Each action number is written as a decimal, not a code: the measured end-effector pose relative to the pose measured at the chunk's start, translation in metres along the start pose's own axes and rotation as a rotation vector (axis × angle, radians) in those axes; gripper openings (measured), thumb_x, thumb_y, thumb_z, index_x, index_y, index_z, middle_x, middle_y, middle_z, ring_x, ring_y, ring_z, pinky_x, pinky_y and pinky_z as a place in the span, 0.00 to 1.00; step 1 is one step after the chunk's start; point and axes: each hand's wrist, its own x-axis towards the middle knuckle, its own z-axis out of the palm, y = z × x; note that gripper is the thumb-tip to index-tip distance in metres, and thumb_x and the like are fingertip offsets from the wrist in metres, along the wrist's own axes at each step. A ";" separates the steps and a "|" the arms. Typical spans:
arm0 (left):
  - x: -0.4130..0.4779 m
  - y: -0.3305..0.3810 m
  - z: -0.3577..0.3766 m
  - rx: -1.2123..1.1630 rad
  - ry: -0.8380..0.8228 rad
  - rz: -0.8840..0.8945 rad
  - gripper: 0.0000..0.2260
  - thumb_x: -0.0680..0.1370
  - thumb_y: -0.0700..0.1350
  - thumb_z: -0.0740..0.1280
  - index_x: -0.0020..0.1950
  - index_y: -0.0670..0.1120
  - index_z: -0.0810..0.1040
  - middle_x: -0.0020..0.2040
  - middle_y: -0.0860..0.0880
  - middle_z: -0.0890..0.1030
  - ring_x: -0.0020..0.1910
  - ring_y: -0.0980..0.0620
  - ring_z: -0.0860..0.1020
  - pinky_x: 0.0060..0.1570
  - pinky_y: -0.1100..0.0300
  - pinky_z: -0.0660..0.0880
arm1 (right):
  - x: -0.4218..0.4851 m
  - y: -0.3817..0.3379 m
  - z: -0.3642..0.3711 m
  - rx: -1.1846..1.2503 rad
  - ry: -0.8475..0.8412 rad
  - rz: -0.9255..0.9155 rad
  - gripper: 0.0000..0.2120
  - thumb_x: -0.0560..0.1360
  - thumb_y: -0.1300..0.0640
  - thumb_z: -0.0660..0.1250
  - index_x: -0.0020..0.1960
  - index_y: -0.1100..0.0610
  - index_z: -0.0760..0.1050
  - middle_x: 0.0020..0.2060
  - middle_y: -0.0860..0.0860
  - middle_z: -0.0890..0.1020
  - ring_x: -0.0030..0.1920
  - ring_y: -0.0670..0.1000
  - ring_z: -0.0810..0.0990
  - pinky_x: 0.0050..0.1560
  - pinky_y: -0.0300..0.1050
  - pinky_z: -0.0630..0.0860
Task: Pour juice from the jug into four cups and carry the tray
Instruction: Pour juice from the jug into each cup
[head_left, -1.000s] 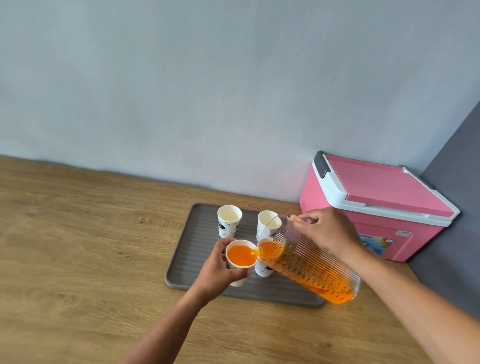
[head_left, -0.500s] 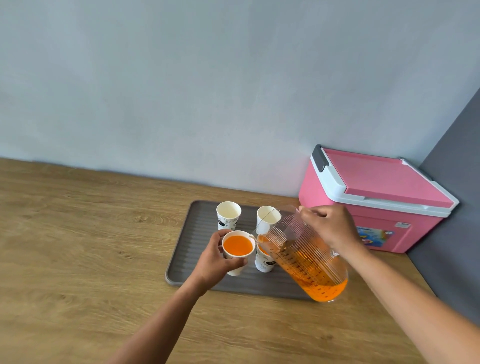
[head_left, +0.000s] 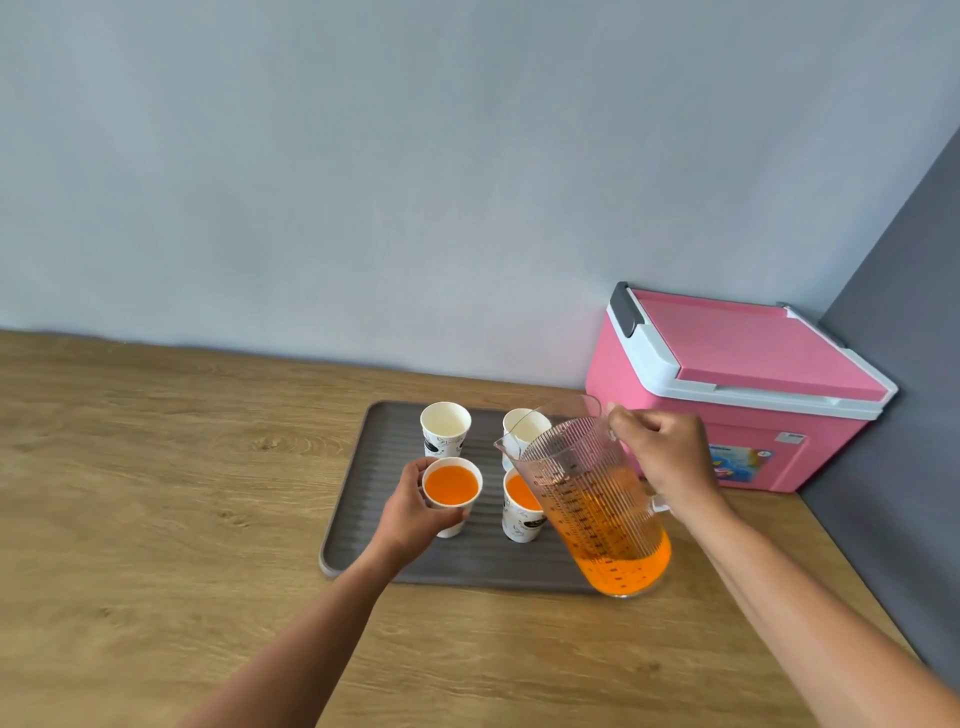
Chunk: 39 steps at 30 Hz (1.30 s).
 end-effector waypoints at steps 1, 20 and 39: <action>0.001 -0.001 0.001 0.005 -0.002 -0.001 0.33 0.65 0.45 0.80 0.64 0.55 0.67 0.55 0.58 0.77 0.54 0.58 0.77 0.50 0.64 0.72 | 0.000 0.000 0.000 -0.002 0.004 0.003 0.20 0.76 0.49 0.70 0.24 0.47 0.79 0.15 0.43 0.66 0.24 0.48 0.64 0.33 0.45 0.61; 0.052 0.012 -0.029 -0.031 0.211 -0.033 0.37 0.64 0.61 0.77 0.68 0.52 0.69 0.64 0.48 0.73 0.62 0.50 0.73 0.61 0.51 0.73 | 0.018 -0.010 -0.005 -0.051 0.034 0.002 0.27 0.77 0.54 0.69 0.20 0.47 0.72 0.13 0.41 0.67 0.24 0.47 0.65 0.32 0.43 0.61; 0.121 0.010 -0.008 0.071 -0.042 -0.045 0.38 0.63 0.43 0.81 0.68 0.50 0.66 0.60 0.48 0.72 0.59 0.47 0.72 0.52 0.54 0.72 | 0.045 -0.014 0.000 -0.085 0.022 0.055 0.23 0.75 0.47 0.69 0.21 0.46 0.76 0.15 0.42 0.70 0.26 0.48 0.70 0.36 0.45 0.67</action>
